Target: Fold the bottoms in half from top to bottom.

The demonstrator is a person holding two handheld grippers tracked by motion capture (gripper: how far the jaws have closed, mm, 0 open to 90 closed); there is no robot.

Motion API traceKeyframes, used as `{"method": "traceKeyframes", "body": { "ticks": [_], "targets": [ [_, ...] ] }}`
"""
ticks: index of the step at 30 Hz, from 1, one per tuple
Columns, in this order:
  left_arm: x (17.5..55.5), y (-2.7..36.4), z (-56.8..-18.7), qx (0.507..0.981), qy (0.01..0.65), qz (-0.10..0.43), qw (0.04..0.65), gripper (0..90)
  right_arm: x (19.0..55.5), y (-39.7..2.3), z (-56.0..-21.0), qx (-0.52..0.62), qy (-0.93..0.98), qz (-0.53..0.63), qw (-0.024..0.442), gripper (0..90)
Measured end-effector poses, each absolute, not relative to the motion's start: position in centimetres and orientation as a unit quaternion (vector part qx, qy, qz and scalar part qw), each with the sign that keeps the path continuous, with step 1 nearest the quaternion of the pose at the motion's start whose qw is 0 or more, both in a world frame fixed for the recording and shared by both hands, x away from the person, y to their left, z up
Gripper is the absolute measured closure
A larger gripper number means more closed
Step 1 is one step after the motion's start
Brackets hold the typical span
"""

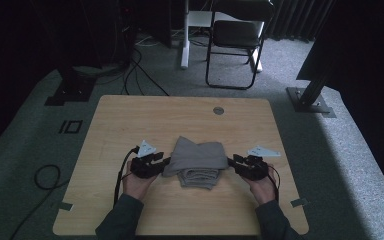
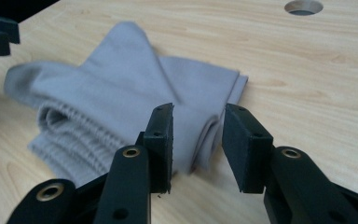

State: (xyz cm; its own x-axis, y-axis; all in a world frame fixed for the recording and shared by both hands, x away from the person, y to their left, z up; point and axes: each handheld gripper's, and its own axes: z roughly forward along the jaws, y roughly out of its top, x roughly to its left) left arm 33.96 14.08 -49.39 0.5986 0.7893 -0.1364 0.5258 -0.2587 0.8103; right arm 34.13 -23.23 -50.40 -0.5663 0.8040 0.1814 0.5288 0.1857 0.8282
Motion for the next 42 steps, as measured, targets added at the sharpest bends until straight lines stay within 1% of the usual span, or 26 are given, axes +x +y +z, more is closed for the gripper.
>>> {"method": "traceKeyframes", "body": {
  "ticks": [4, 6, 8, 9, 10, 11, 12, 13, 14, 15, 21, 25, 26, 29, 30, 32, 33, 34, 36, 39, 40, 42],
  "targets": [
    [35.7, 12.4, -49.8, 0.791, 0.422, 0.133, 0.423, 58.4, 35.5, -22.3, -50.5, 0.454, 0.758, 0.447, 0.14, 62.9],
    [36.4, 11.8, -50.3, 0.795, 0.422, 0.117, 0.419, 57.8, 36.2, -21.9, -50.9, 0.461, 0.758, 0.44, 0.137, 60.5],
    [37.0, 11.0, -51.0, 0.809, 0.416, 0.099, 0.402, 56.6, 37.1, -21.5, -51.5, 0.471, 0.757, 0.435, 0.124, 57.9],
    [37.0, 10.8, -51.2, 0.813, 0.414, 0.097, 0.397, 57.0, 37.4, -21.4, -51.7, 0.469, 0.759, 0.437, 0.112, 56.0],
    [37.0, 10.6, -51.3, 0.818, 0.41, 0.094, 0.392, 63.6, 37.7, -21.2, -51.8, 0.469, 0.762, 0.434, 0.101, 56.7],
    [36.8, 10.5, -51.3, 0.817, 0.411, 0.095, 0.393, 73.8, 37.8, -21.1, -51.9, 0.469, 0.767, 0.428, 0.096, 63.1],
    [36.5, 10.6, -51.1, 0.815, 0.41, 0.096, 0.398, 81.7, 37.8, -20.9, -51.9, 0.464, 0.771, 0.426, 0.095, 71.3],
    [36.2, 10.7, -50.9, 0.814, 0.406, 0.096, 0.404, 86.4, 37.4, -20.8, -51.7, 0.459, 0.773, 0.426, 0.097, 78.8],
    [35.9, 10.8, -50.6, 0.815, 0.403, 0.097, 0.406, 87.2, 37.1, -20.9, -51.5, 0.456, 0.772, 0.429, 0.104, 82.6],
    [35.7, 10.8, -50.3, 0.816, 0.399, 0.098, 0.407, 87.7, 36.7, -21.0, -51.3, 0.452, 0.773, 0.433, 0.107, 84.6],
    [32.9, 11.4, -48.5, 0.812, 0.378, 0.104, 0.432, 88.2, 34.3, -22.0, -49.6, 0.428, 0.768, 0.46, 0.123, 85.7],
    [31.5, 11.4, -48.5, 0.813, 0.374, 0.102, 0.435, 87.4, 32.9, -22.2, -49.3, 0.413, 0.772, 0.468, 0.124, 84.7],
    [30.8, 11.2, -49.1, 0.82, 0.372, 0.092, 0.425, 87.4, 32.6, -22.2, -49.5, 0.41, 0.777, 0.462, 0.123, 84.3],
    [30.3, 11.1, -50.5, 0.83, 0.37, 0.069, 0.411, 85.4, 31.5, -22.4, -51.0, 0.408, 0.792, 0.44, 0.109, 82.3],
    [30.2, 11.1, -50.9, 0.831, 0.368, 0.063, 0.412, 83.0, 31.5, -22.4, -51.3, 0.408, 0.797, 0.434, 0.101, 79.9],
    [30.1, 11.2, -51.1, 0.829, 0.364, 0.067, 0.42, 76.8, 31.5, -22.5, -51.8, 0.407, 0.8, 0.43, 0.094, 72.9],
    [30.1, 11.4, -50.9, 0.823, 0.367, 0.074, 0.427, 73.2, 31.5, -22.5, -51.7, 0.409, 0.797, 0.434, 0.096, 69.5],
    [30.1, 11.7, -50.6, 0.815, 0.37, 0.083, 0.438, 70.1, 31.5, -22.6, -51.6, 0.412, 0.792, 0.439, 0.101, 67.9],
    [30.4, 12.3, -50.0, 0.802, 0.381, 0.103, 0.448, 66.5, 31.6, -22.7, -51.0, 0.416, 0.78, 0.455, 0.11, 63.0],
    [31.6, 12.8, -49.9, 0.794, 0.404, 0.126, 0.436, 60.9, 32.0, -22.7, -50.4, 0.423, 0.768, 0.466, 0.118, 59.7],
    [32.1, 13.0, -50.2, 0.791, 0.415, 0.125, 0.433, 60.7, 32.1, -22.5, -50.4, 0.422, 0.77, 0.464, 0.118, 58.9],
    [33.3, 13.3, -51.0, 0.786, 0.437, 0.109, 0.424, 56.8, 32.3, -21.8, -50.7, 0.417, 0.778, 0.456, 0.115, 57.9]
  ]
}}
